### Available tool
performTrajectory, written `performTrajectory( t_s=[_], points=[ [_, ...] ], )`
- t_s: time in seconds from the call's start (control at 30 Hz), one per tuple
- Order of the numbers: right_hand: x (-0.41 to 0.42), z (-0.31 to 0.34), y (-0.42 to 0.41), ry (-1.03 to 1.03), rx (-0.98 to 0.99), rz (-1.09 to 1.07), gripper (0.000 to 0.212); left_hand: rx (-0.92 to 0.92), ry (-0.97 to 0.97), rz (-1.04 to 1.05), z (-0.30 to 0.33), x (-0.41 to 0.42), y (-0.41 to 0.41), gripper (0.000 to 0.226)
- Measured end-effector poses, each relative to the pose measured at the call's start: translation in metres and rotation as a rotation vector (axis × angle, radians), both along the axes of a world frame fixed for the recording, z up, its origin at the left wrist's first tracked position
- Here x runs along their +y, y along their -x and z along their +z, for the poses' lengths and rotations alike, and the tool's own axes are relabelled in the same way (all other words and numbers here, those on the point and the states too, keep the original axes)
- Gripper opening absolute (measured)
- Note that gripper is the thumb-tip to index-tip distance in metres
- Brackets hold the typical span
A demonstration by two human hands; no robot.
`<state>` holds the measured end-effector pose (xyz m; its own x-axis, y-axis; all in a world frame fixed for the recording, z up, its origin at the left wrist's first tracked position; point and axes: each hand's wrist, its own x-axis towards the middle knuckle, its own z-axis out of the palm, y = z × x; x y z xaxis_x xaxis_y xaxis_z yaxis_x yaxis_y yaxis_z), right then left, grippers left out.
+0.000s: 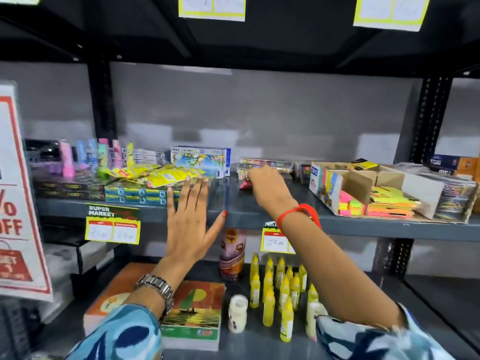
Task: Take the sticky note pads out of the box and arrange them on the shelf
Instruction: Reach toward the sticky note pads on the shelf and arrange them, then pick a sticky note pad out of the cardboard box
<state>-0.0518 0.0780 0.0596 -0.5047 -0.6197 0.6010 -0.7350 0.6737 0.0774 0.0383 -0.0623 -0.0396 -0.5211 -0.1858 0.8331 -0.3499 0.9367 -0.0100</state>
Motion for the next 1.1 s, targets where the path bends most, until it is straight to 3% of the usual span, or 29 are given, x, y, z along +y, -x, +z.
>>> performTrajectory(
  t_s=[0.17,0.37,0.53,0.6,0.73,0.93,1.1],
  points=[
    [0.001,-0.007,0.013,-0.052,-0.214,0.059,0.028,0.026,0.002,-0.008,-0.001,0.001,0.002,0.076],
    [0.043,-0.015,0.015,0.171,0.012,0.046,0.04,0.086,0.0,-0.033,-0.003,0.005,0.005,0.073],
    [0.115,-0.015,-0.006,0.432,0.238,-0.047,0.022,0.104,-0.009,-0.035,-0.003,0.007,0.005,0.073],
    [0.139,-0.019,-0.007,0.53,0.176,-0.155,0.015,0.105,-0.024,-0.03,-0.002,0.008,0.006,0.074],
    [0.169,-0.025,0.01,0.575,0.099,-0.303,0.038,0.116,-0.036,-0.029,-0.002,0.01,0.007,0.075],
    [0.175,-0.03,0.022,0.575,0.019,-0.362,0.044,0.122,-0.045,-0.041,-0.001,0.009,0.005,0.076],
    [0.186,-0.034,0.034,0.253,0.04,-0.466,0.025,0.115,-0.04,-0.041,0.0,0.008,0.003,0.076]
  ],
)
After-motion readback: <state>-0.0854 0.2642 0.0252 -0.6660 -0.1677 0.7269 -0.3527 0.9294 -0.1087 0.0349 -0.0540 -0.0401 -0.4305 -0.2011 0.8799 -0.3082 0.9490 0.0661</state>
